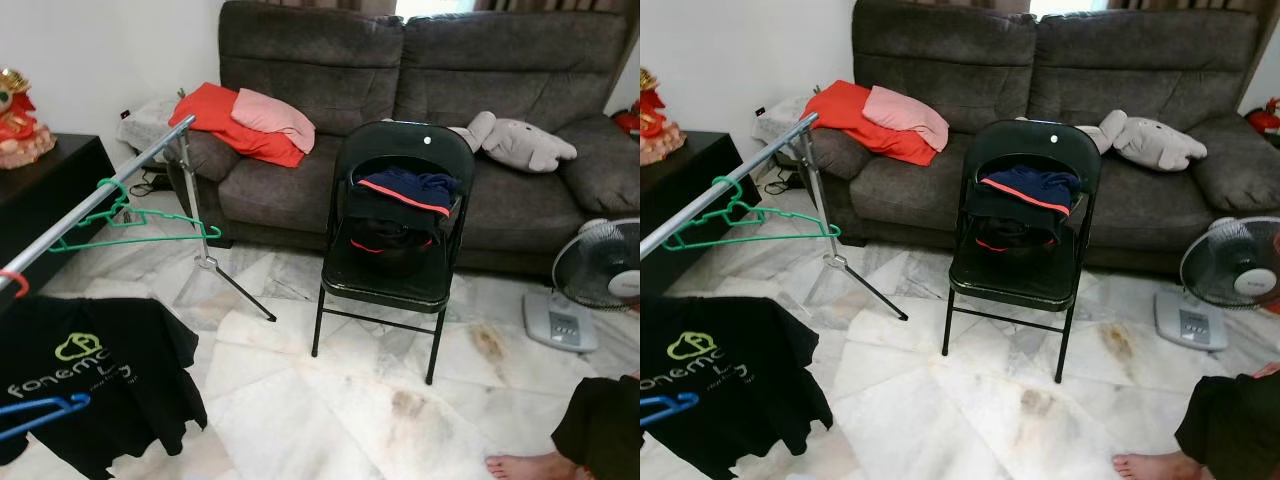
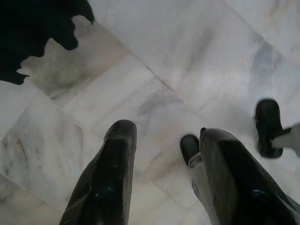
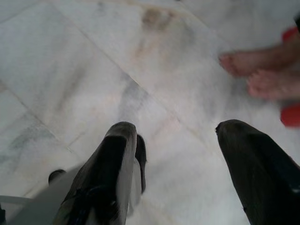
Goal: Hang hanger
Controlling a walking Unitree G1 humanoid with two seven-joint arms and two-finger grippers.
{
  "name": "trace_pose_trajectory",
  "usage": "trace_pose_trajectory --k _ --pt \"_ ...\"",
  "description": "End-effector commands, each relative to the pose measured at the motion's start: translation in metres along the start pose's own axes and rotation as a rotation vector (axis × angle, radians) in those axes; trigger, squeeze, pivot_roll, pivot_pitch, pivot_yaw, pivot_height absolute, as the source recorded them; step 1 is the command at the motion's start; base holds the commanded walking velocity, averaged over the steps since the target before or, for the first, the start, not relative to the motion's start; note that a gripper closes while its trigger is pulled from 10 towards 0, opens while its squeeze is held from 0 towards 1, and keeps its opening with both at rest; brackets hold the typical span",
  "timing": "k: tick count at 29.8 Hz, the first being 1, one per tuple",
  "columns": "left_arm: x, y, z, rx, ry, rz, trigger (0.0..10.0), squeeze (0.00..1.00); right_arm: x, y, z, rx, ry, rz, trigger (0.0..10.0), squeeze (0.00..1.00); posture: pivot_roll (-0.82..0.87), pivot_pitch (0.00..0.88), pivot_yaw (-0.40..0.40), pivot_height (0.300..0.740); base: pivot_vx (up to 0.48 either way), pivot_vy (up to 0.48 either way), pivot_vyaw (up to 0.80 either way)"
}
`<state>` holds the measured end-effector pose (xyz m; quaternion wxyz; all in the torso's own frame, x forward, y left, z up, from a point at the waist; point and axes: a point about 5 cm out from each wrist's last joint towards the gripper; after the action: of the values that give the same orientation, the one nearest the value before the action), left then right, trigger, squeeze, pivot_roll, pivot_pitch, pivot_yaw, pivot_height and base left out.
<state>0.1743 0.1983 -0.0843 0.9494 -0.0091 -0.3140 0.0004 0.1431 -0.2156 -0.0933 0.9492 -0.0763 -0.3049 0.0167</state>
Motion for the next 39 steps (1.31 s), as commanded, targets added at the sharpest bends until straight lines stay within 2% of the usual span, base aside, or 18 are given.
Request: trace_pose_trajectory --k 1,5,9,12,14,19,22,29,34,39 --pt "-0.008 0.004 0.002 0.011 0.023 0.0 10.0 0.0 0.004 0.002 -0.001 0.003 -0.011 0.006 10.0 0.0 0.0 0.04 0.054 0.74 0.334 0.0 0.0" --pt "-0.007 0.004 0.002 0.009 0.023 0.0 10.0 0.0 0.003 -0.004 -0.001 -0.004 -0.013 0.003 10.0 0.0 0.0 0.041 0.054 0.74 0.337 0.0 0.0" --pt "-0.005 0.002 0.001 0.001 0.015 -0.004 10.0 0.0 -0.001 -0.022 0.002 -0.022 -0.014 -0.005 10.0 0.0 0.0 0.038 0.055 0.74 0.335 0.0 0.0" --pt "-0.004 0.0 0.001 -0.003 0.013 -0.007 10.0 0.0 -0.003 -0.025 0.003 -0.025 -0.01 -0.018 10.0 0.0 0.0 0.035 0.056 0.74 0.335 0.0 -0.53" --pt "-0.004 0.0 0.001 -0.004 0.013 -0.009 10.0 0.0 -0.003 -0.024 0.003 -0.024 -0.01 -0.016 10.0 0.0 0.0 0.035 0.056 0.74 0.336 0.0 -0.79" --pt "-0.004 0.0 0.001 -0.009 0.012 -0.015 10.0 0.0 -0.004 -0.008 0.002 -0.004 -0.011 0.0 10.0 0.0 0.0 0.029 0.057 0.74 0.335 0.0 -0.79" --pt "-0.004 -0.001 0.001 -0.012 0.013 -0.018 10.0 0.0 -0.002 0.0 0.001 0.002 -0.016 0.004 10.0 0.0 0.0 0.022 0.059 0.74 0.335 0.0 0.0" --pt "-0.004 -0.003 0.001 -0.019 0.015 -0.021 10.0 0.0 0.002 0.003 0.0 0.006 -0.021 0.007 10.0 0.0 0.0 0.015 0.061 0.74 0.333 0.0 0.0" --pt "-0.005 -0.004 0.001 -0.024 0.02 -0.029 10.0 0.0 0.002 -0.021 0.002 -0.022 -0.026 0.0 10.0 0.0 -0.01 0.009 0.065 0.74 0.322 0.0 0.0" --pt "-0.005 -0.004 0.001 -0.025 0.021 -0.032 10.0 0.0 -0.001 -0.02 0.003 -0.02 -0.027 -0.001 10.0 0.0 -0.01 0.007 0.066 0.74 0.32 0.0 0.0"
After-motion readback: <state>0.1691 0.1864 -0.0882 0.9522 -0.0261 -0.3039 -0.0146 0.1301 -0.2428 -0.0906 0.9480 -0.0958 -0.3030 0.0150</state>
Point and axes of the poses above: a point about 5 cm out from each wrist's last joint towards the gripper, its own z axis pointing back from the gripper into the wrist, its own x axis along the axis of the wrist's last joint, y = z × x, and after that the axes turned 8 degrees about z, right-handed
